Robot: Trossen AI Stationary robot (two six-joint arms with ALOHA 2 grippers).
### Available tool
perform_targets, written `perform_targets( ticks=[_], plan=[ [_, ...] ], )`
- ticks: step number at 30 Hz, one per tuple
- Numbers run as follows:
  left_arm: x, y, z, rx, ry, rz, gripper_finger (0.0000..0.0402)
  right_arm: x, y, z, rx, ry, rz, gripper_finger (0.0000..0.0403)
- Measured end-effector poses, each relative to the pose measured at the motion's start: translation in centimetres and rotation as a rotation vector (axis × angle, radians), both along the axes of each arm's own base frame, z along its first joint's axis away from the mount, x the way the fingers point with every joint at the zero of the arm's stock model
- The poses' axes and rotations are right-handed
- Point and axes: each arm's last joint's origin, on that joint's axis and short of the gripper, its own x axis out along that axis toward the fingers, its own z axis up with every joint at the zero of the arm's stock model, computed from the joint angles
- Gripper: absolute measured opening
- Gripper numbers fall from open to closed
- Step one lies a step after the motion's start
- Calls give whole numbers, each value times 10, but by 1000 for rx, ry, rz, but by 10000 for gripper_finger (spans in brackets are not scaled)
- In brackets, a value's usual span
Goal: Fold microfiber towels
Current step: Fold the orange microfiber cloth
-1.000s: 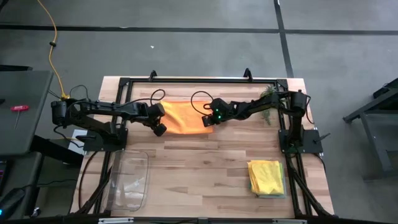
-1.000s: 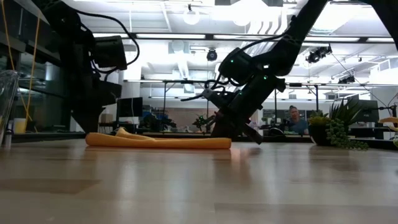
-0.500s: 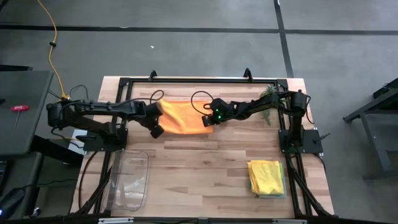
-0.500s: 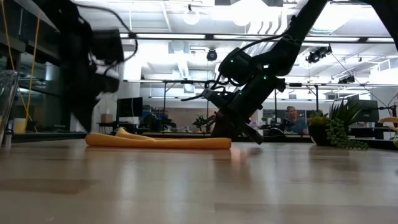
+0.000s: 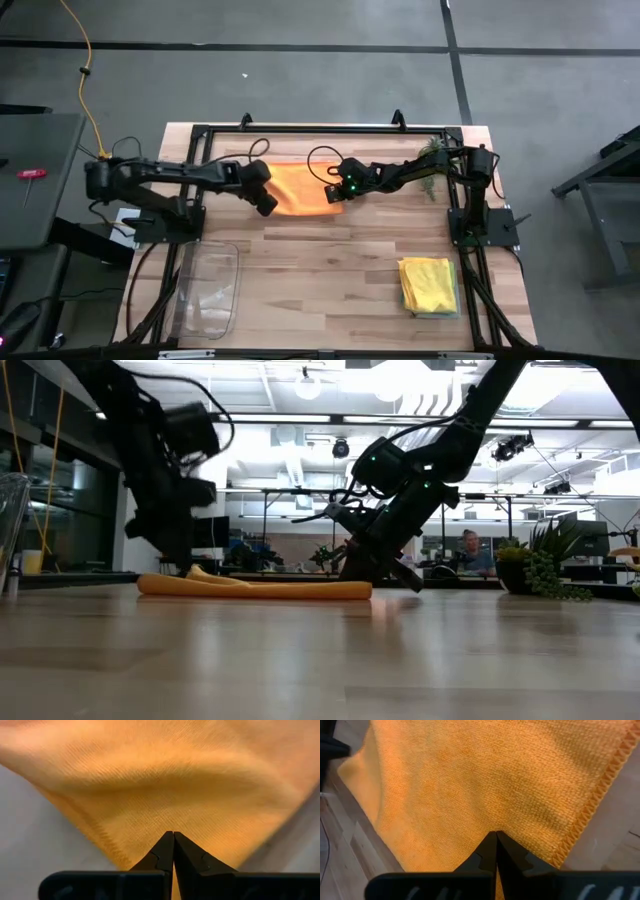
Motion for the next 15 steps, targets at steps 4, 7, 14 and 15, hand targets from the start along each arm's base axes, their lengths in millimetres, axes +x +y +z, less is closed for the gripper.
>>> perform_targets(
  ticks=[4,7,14,15],
  plan=[
    [8,3,-19,-40,36,28,0,0,0,0,4,-1,-1,0],
    [9,4,-25,-51,61,28,0,0,0,0,4,-1,-1,0],
    [-1,-1,-21,-79,143,4,0,-1,0,0,10,8,-9,0],
    [-3,-2,-20,-82,148,4,0,-1,0,0,8,10,-11,0]
  ],
)
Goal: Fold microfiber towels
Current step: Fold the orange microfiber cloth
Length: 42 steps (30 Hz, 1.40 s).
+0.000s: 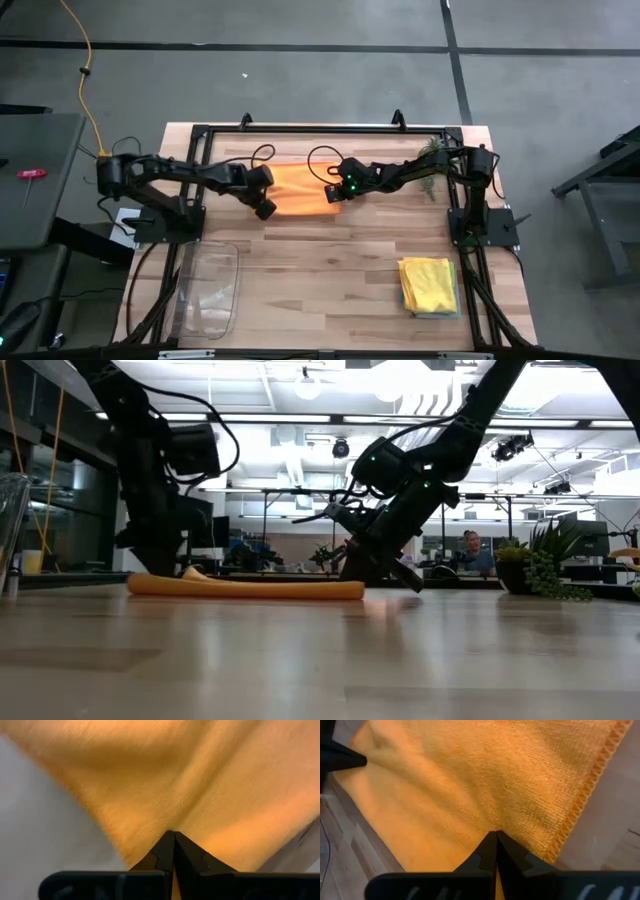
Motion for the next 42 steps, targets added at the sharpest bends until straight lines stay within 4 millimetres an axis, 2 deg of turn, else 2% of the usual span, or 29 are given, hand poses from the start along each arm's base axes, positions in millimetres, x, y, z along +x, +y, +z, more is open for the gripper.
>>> perform_targets(
  ticks=[3,11,14,19,24,28,31,34,37,42],
  plan=[
    [-7,-3,5,-8,17,0,0,0,0,0,-1,0,0,0],
    [-8,1,14,90,-9,31,0,0,0,0,5,-11,-1,0],
    [-9,1,19,125,-21,36,0,-1,-3,5,-5,-22,-4,0],
    [-13,0,33,187,-78,20,0,-11,-17,24,-65,-31,-21,0],
    [-14,-7,64,310,-266,-51,0,-18,-26,57,-137,-104,8,0],
    [-13,-16,99,456,-525,-123,0,-22,-25,80,-195,-176,50,0],
    [-15,-24,126,538,-751,-115,0,-25,-23,92,-210,-220,110,6],
    [-21,-31,150,581,-963,-88,0,-28,-22,101,-232,-188,164,36],
    [-26,-39,168,598,-1128,-81,0,-29,-24,105,-240,-27,193,90],
    [-34,-46,181,611,-1240,-91,0,-12,-34,107,-190,123,194,192]
  ],
)
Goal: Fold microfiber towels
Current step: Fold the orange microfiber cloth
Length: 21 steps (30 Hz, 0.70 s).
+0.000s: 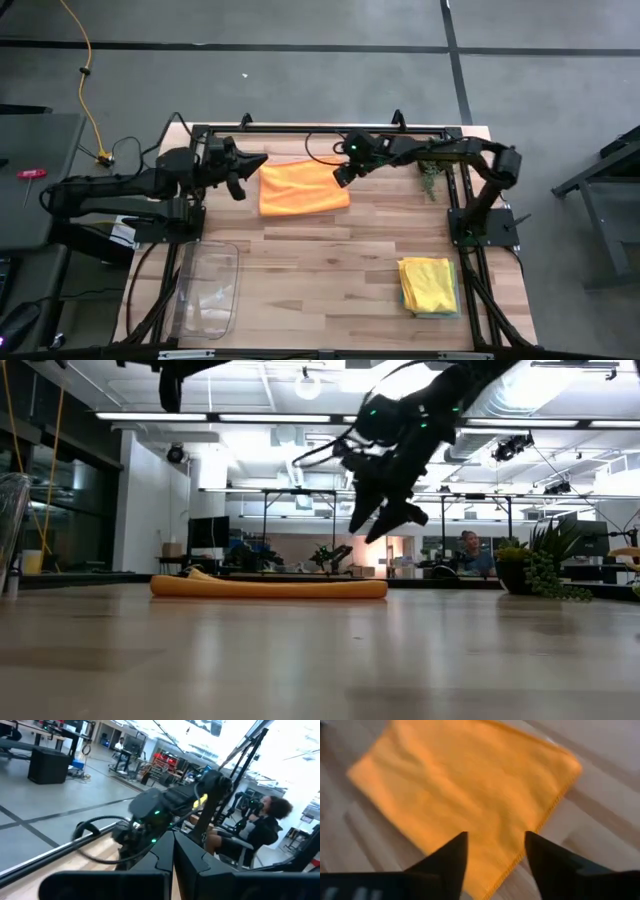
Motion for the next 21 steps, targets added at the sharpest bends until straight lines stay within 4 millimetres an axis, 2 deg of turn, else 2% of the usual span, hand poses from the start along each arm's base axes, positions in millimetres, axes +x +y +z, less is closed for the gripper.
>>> perform_targets(
  ticks=[3,8,12,21],
  plan=[
    [0,-1,0,-3,4,-3,0,8,-10,-14,93,109,-106,229],
    [1,-2,-2,-24,8,-9,0,21,-21,-39,160,212,-176,242],
    [1,-1,-6,-61,36,-8,0,31,-18,-53,185,218,-206,243],
    [1,-2,-11,-79,82,-7,0,38,-7,-66,144,248,-349,243]
  ],
)
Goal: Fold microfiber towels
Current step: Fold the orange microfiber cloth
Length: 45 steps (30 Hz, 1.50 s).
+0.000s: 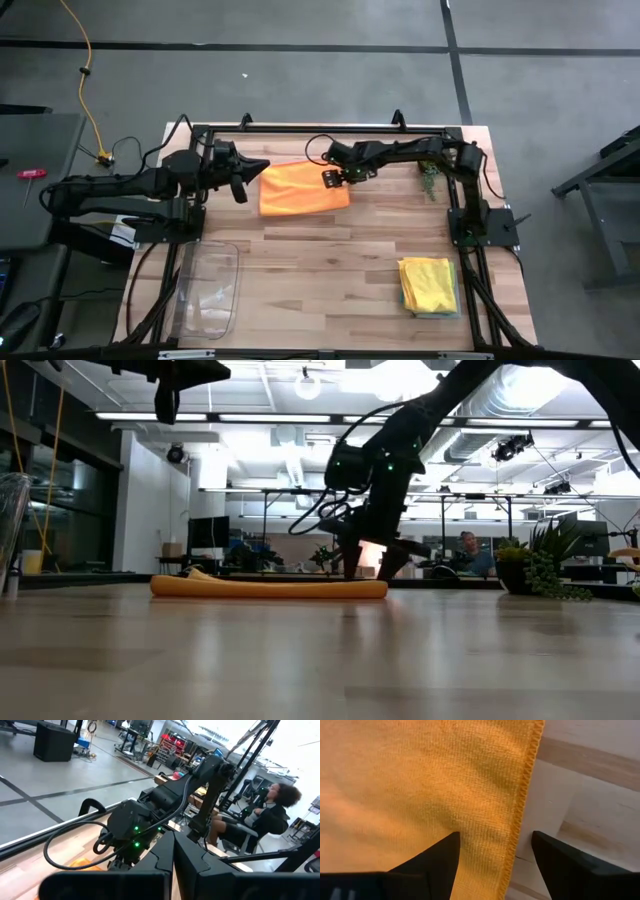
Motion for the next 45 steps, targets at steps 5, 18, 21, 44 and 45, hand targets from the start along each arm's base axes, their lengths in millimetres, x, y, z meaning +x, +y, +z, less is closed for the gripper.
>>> perform_targets(
  ticks=[5,18,21,44,45],
  plan=[
    [0,0,0,2,4,0,0,5,8,-3,-2,-9,-25,230],
    [0,0,-1,32,20,1,0,13,30,-6,-68,6,33,54],
    [0,0,-1,33,21,1,0,12,34,-6,-70,29,83,15],
    [0,1,-1,23,16,17,0,-130,46,13,-41,286,29,0],
    [0,1,-1,23,16,24,0,-137,48,16,-47,264,10,0]
  ],
)
